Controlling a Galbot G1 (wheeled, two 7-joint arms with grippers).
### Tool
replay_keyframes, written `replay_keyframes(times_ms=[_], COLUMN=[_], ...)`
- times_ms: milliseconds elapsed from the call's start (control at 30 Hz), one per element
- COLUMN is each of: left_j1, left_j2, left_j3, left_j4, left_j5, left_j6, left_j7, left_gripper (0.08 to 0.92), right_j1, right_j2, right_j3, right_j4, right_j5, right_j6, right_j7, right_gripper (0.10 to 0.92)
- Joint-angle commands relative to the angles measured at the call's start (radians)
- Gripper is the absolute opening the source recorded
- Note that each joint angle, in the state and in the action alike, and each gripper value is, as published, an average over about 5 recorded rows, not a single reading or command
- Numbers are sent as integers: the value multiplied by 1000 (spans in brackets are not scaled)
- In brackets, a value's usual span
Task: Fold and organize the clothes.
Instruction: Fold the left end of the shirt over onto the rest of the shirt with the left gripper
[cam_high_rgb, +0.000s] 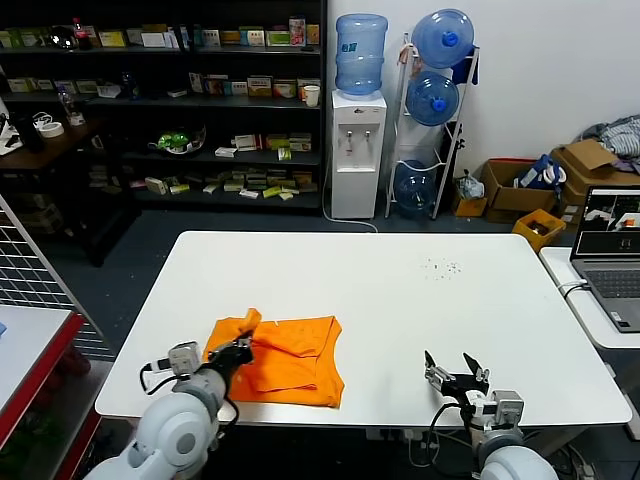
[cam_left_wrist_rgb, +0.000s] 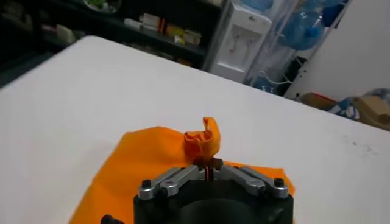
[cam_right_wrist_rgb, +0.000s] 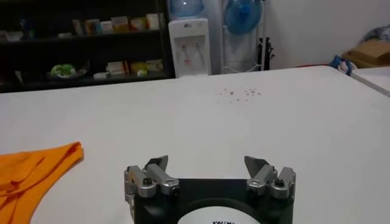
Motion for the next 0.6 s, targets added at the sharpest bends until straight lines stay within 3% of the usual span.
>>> replay_keyframes(times_ms=[33, 367, 600], left_j1=[-125, -127, -130], left_j2=[-237, -297, -321], left_j3=[129, 155, 149], left_j4=[110, 153, 204], left_j5=[63, 123, 207], left_j6=[13, -3, -21], left_j7=[-22, -25, 39], left_gripper=[119, 119, 119], right_j1=[-9, 0, -2], right_j2=[15, 6, 3], right_j3=[6, 4, 5], right_j4=[-6, -10, -4], right_j5=[-11, -1, 3], right_j6=[-2, 0, 0], right_j7=[1, 0, 0], right_gripper=[823, 823, 823])
